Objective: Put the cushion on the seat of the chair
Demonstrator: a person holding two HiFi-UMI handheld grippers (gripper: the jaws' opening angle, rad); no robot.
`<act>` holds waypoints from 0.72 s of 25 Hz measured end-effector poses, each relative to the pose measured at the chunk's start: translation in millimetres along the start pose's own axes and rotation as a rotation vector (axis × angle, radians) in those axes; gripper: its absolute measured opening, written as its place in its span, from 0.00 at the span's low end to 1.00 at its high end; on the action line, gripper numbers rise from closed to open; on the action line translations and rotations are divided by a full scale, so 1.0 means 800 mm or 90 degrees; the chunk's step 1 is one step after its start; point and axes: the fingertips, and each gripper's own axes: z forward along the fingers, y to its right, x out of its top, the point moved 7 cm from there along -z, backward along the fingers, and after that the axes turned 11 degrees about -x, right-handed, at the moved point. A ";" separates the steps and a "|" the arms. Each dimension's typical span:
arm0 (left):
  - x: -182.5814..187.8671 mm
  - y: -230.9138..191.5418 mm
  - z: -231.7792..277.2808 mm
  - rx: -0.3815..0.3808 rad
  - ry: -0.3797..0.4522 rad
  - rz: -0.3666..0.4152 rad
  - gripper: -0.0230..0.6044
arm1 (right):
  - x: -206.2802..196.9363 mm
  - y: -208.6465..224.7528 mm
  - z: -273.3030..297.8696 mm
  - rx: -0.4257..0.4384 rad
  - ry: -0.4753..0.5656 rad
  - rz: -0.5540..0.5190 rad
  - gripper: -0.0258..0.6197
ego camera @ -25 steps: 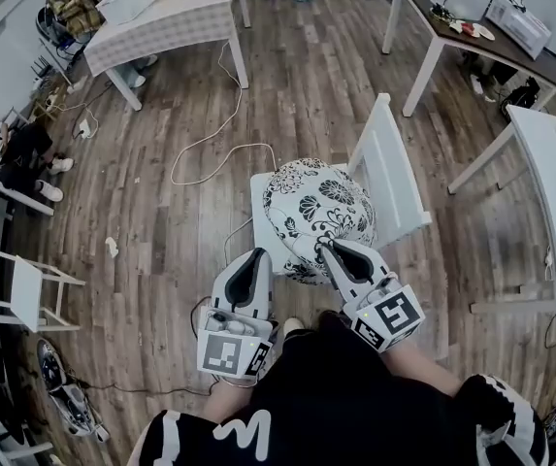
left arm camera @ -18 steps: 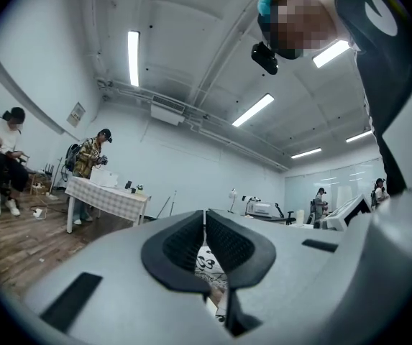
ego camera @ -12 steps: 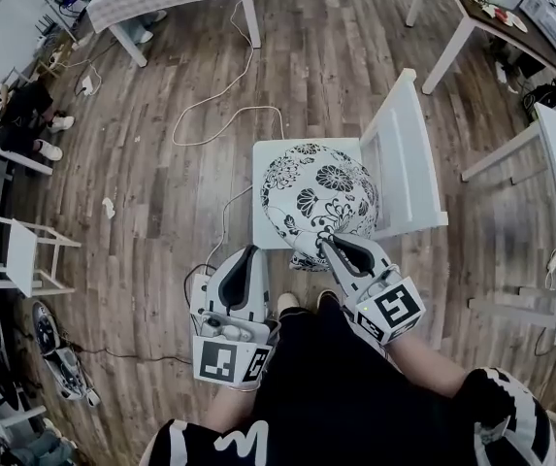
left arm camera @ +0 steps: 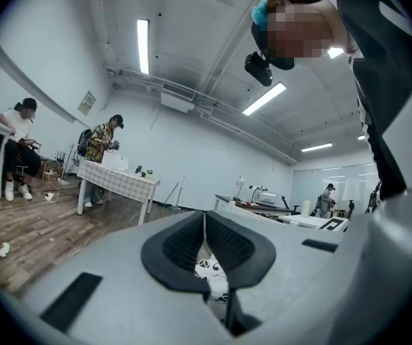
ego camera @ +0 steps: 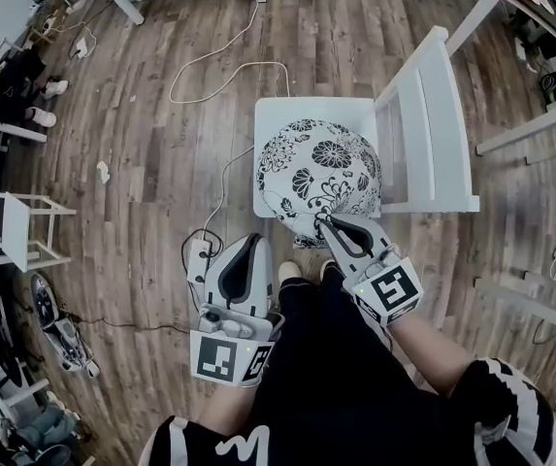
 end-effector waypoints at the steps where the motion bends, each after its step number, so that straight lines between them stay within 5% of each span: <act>1: -0.006 -0.001 -0.001 0.001 -0.004 -0.006 0.06 | -0.009 -0.001 0.004 0.002 -0.010 0.003 0.09; 18: -0.077 -0.039 -0.015 0.026 -0.052 -0.041 0.06 | -0.124 -0.021 0.066 0.036 -0.108 0.009 0.09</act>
